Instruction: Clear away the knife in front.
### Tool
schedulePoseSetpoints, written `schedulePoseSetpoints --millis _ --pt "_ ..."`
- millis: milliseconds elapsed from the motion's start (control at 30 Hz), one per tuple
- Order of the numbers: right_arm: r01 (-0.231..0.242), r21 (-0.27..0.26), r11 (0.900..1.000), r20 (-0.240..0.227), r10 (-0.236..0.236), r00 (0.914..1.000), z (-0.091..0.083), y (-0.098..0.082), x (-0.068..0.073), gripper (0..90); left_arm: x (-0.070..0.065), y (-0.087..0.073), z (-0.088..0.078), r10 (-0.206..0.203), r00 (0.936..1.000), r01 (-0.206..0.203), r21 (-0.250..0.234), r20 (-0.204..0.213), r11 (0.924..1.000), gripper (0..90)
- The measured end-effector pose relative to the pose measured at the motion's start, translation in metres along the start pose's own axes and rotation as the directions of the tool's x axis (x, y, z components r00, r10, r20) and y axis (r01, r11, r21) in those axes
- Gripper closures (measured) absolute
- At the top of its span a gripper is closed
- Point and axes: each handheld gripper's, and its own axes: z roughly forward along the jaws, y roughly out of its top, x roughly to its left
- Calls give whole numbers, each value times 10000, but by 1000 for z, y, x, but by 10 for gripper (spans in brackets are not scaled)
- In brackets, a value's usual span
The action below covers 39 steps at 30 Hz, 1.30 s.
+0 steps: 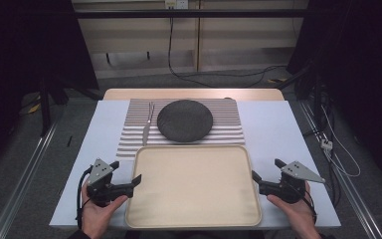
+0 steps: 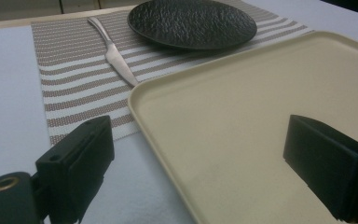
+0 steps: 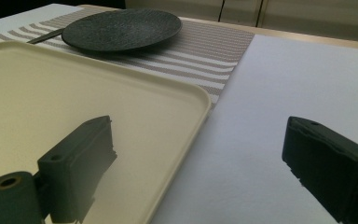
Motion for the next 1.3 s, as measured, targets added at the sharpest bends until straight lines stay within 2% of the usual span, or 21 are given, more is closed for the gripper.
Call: schedulePoseSetpoints --millis 67,200,267,633,933,1067,1133,1300 --pt "-2 -33 10000 -11 2 10000 0 0 0 85 1 0 0 -121 9999 121 76 38 9999 81" --pt "11 21 10000 -61 -11 10000 0 0 0 85 1 1 1 -109 9999 109 273 -2 9996 81" --pt "17 -2 10000 -45 -17 10000 0 1 1 85 1 2 1 -98 9999 93 433 115 9990 81" --pt "9 30 10000 -57 -9 10000 0 1 1 84 6 12 4 -171 9996 162 405 206 9990 88" --pt "13 75 10000 -93 -12 10000 0 1 1 81 9 24 12 174 9995 -191 659 259 9976 86" --pt "8 80 10000 -81 -8 10000 0 1 1 81 11 27 15 222 9996 -237 773 202 9967 87" --pt "22 52 10000 -72 -22 10000 0 1 1 81 13 30 18 207 9992 -234 816 340 9964 120" --pt "-9 84 10000 -88 10 10000 1 1 1 81 18 37 26 135 9993 -164 843 347 9963 100"
